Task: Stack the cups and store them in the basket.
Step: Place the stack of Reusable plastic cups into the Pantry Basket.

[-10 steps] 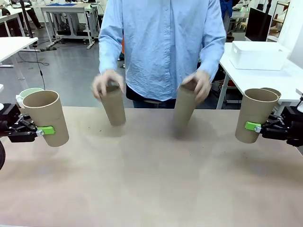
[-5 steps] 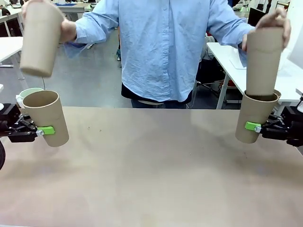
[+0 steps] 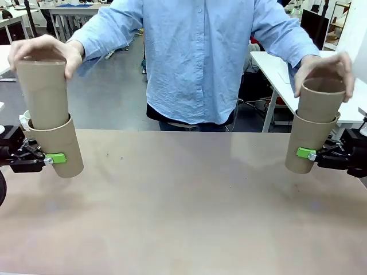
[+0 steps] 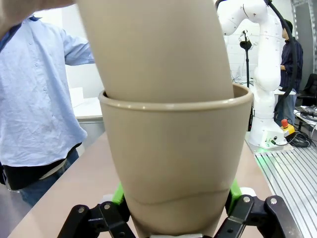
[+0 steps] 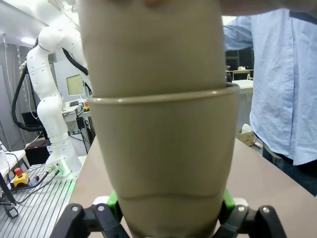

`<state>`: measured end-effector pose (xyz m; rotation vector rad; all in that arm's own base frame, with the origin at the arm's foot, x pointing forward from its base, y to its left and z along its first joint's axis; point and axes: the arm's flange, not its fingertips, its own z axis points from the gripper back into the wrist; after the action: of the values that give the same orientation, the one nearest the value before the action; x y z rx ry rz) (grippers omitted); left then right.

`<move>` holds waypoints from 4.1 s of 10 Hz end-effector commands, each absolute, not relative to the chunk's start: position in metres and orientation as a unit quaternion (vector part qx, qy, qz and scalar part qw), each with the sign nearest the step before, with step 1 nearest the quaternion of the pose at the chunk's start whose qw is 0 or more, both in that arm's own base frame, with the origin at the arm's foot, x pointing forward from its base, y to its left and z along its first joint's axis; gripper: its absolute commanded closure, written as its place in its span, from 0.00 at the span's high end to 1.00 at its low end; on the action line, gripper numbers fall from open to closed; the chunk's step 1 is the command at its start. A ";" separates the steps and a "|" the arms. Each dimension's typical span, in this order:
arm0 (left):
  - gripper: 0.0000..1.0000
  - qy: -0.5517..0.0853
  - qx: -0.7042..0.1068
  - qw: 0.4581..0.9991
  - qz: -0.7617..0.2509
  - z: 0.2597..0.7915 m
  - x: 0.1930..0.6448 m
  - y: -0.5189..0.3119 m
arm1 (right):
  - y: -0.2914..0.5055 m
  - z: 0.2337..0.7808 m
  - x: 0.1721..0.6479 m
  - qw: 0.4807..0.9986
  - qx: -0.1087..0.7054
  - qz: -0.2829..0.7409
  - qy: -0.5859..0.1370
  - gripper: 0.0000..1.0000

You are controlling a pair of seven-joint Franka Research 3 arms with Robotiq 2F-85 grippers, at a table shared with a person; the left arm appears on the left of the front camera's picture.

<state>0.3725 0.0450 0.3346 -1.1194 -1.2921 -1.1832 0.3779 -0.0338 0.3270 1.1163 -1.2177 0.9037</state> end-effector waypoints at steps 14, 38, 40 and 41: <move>0.85 -0.538 -0.465 0.507 -0.487 0.339 0.373 0.043 | -0.031 0.330 0.380 0.589 0.477 0.385 -0.526 0.84; 0.85 -0.538 -0.465 0.507 -0.487 0.339 0.373 0.043 | -0.031 0.330 0.380 0.589 0.477 0.385 -0.526 0.84; 0.85 -0.538 -0.465 0.507 -0.487 0.339 0.373 0.043 | -0.031 0.330 0.380 0.589 0.477 0.385 -0.526 0.84; 0.85 -0.538 -0.465 0.507 -0.487 0.339 0.373 0.043 | -0.031 0.330 0.380 0.589 0.477 0.385 -0.526 0.84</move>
<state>0.3727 0.0454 0.3336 -1.1163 -1.2893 -1.1818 0.3780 -0.0341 0.3247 1.1159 -1.2130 0.8992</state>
